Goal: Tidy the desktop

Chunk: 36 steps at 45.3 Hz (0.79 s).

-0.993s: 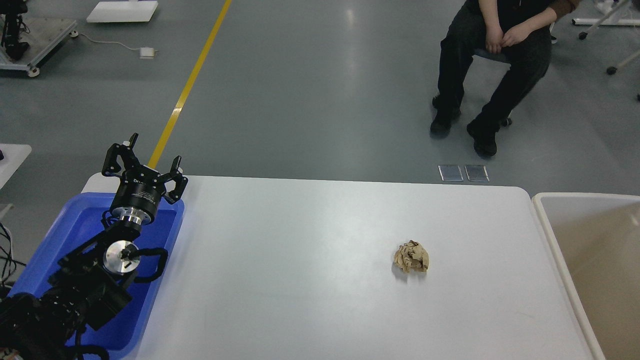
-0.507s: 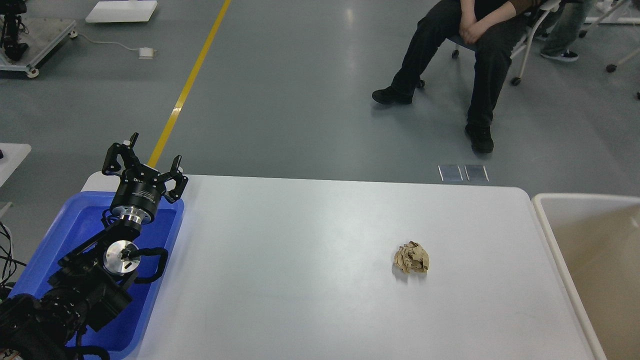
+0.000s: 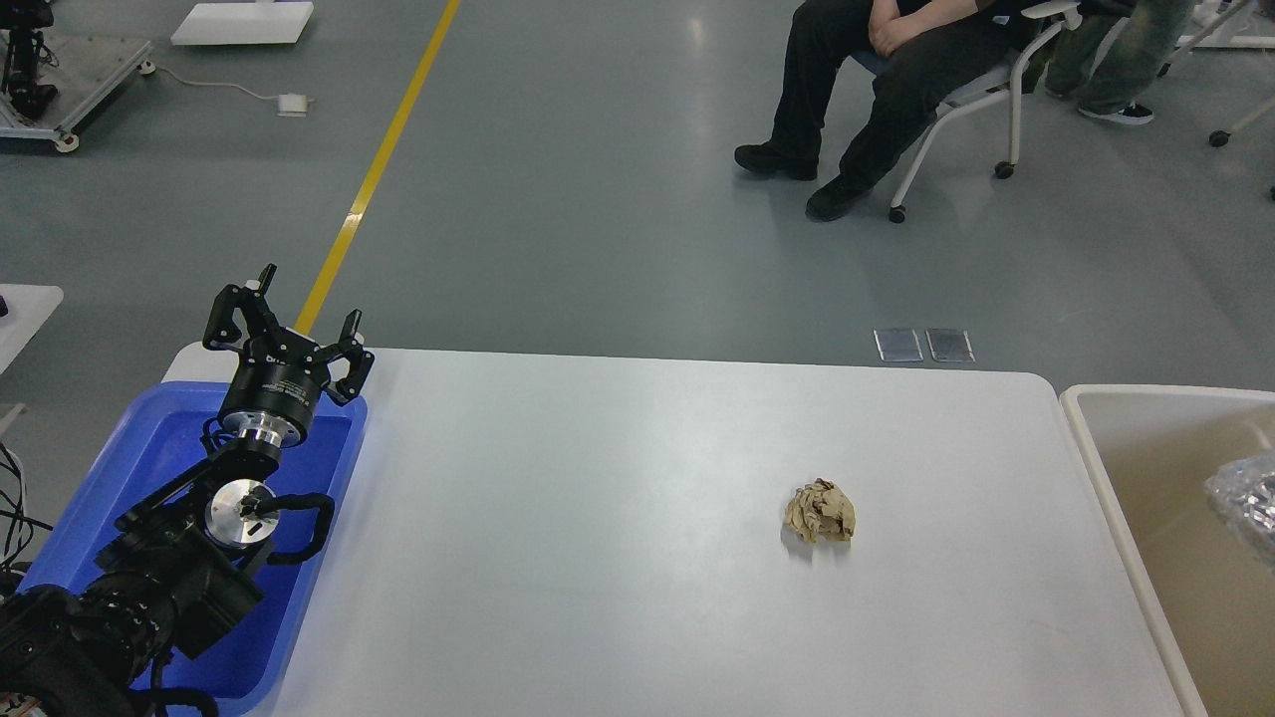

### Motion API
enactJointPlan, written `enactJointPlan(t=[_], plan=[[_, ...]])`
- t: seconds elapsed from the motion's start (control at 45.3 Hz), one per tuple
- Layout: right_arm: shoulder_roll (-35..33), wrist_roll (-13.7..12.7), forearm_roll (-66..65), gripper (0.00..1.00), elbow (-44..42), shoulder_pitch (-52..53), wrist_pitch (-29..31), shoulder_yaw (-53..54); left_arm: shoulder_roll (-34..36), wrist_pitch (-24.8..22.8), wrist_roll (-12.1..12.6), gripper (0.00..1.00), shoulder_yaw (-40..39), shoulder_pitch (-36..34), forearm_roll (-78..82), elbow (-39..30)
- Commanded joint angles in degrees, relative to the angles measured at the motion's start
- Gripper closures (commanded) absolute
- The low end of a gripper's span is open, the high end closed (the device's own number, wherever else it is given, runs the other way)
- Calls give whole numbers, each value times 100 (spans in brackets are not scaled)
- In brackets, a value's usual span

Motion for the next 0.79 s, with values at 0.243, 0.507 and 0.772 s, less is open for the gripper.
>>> enactJointPlan(t=[0.243, 0.507, 0.772], plan=[[527, -69, 35, 100, -19, -278, -306, 358, 0, 0, 3, 0, 0, 0, 0, 0], [527, -43, 27, 61, -2, -269, -859, 288, 0, 0, 3, 0, 0, 0, 0, 0], [501, -16, 35, 1, 60, -146, -1484, 358, 0, 0, -6, 0, 0, 0, 0, 0]])
